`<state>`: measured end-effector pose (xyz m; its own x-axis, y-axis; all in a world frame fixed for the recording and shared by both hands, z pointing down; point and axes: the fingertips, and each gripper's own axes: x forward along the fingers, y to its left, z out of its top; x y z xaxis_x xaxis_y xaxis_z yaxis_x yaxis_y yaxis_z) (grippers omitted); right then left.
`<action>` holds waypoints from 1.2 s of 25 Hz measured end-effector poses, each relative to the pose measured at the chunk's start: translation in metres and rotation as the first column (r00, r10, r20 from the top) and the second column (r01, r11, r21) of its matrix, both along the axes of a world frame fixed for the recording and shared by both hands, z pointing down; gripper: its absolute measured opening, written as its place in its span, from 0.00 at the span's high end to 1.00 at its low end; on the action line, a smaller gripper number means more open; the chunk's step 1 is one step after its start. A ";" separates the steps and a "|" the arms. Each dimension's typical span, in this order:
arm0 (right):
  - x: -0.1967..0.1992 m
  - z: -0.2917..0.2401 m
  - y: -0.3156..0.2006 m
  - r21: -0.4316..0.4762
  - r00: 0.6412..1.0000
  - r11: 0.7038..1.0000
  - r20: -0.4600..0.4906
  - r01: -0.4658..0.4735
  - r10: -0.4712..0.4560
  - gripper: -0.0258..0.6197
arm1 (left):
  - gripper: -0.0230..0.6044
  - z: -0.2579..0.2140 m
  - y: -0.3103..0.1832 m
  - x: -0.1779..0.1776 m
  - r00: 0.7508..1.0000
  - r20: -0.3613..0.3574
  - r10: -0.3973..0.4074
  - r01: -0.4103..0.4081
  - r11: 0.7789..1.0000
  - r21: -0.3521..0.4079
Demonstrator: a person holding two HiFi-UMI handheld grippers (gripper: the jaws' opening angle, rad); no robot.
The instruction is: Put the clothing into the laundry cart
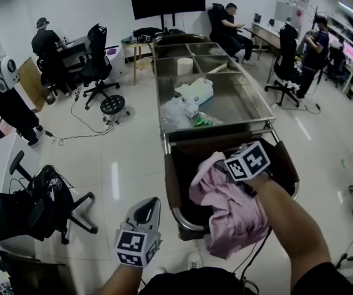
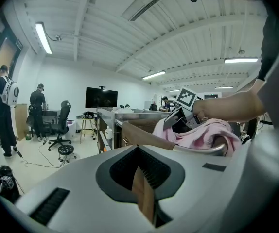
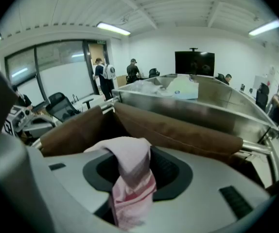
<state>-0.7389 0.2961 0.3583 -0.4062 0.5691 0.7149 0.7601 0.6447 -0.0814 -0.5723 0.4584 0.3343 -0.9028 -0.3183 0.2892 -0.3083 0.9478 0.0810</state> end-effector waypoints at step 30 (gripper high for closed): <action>0.077 -0.086 -0.010 -0.191 0.960 0.957 0.134 -0.219 0.247 0.68 | 0.96 -0.020 0.006 0.053 0.979 0.048 0.198 -0.198 0.980 -0.009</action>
